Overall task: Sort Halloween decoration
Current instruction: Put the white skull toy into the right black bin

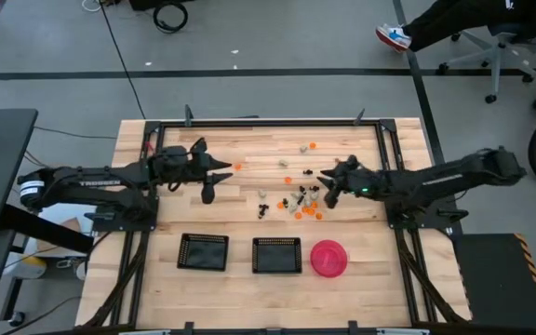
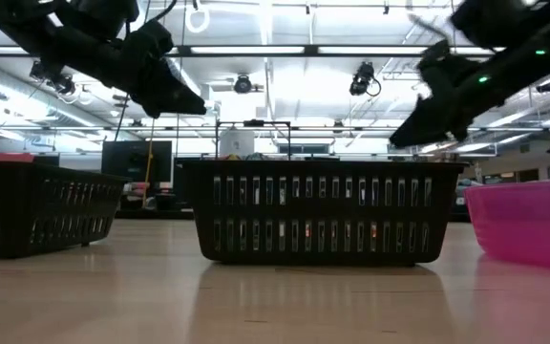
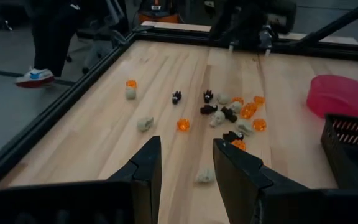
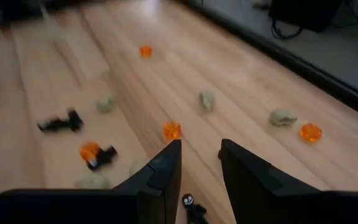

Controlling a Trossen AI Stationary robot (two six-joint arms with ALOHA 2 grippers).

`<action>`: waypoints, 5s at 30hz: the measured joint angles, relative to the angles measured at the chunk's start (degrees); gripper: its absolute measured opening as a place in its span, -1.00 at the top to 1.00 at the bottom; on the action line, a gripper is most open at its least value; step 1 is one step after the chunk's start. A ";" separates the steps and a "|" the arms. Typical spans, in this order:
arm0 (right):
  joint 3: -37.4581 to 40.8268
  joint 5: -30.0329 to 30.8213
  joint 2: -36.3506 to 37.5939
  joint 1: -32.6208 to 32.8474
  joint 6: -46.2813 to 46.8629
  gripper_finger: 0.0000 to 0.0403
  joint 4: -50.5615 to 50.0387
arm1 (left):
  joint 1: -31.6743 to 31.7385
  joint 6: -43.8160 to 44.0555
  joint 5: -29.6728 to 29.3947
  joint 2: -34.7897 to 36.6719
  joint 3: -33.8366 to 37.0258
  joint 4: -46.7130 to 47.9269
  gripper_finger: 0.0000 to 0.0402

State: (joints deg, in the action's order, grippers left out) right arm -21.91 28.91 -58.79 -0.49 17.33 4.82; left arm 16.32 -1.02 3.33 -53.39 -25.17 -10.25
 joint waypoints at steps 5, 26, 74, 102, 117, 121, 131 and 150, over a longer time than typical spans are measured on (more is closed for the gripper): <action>-7.63 -0.02 -12.58 -1.47 -3.93 0.38 -3.12 | -0.20 2.02 0.04 0.34 0.00 0.50 0.42; -14.68 -11.36 -25.57 -3.55 -0.64 0.05 -15.82 | -2.21 3.37 0.06 0.64 0.02 4.08 0.42; -6.64 -9.57 -25.63 -0.46 2.42 0.31 -6.97 | -2.21 3.42 0.00 0.64 0.04 4.54 0.42; -6.66 -9.53 -25.61 -0.81 -2.66 0.13 3.28 | -2.21 3.42 0.00 0.64 0.04 4.56 0.42; -6.95 -6.90 -33.27 -0.83 -4.45 0.07 7.96 | -2.21 3.42 0.02 0.64 0.07 5.17 0.42; -6.93 -7.94 -32.30 -0.87 -4.45 0.07 6.20 | -2.21 3.39 0.01 0.64 0.07 5.31 0.42; -6.64 -10.86 -27.89 -0.92 -3.57 0.15 -0.10 | -2.21 3.36 0.00 0.64 0.07 5.43 0.42; -6.64 -11.19 -28.32 -1.49 -3.42 0.53 1.40 | -2.19 3.37 0.00 0.64 0.07 5.35 0.42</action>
State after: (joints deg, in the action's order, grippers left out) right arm -28.56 17.72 -87.11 -1.98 13.91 6.22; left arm 14.13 2.35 3.33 -52.75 -25.10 -4.91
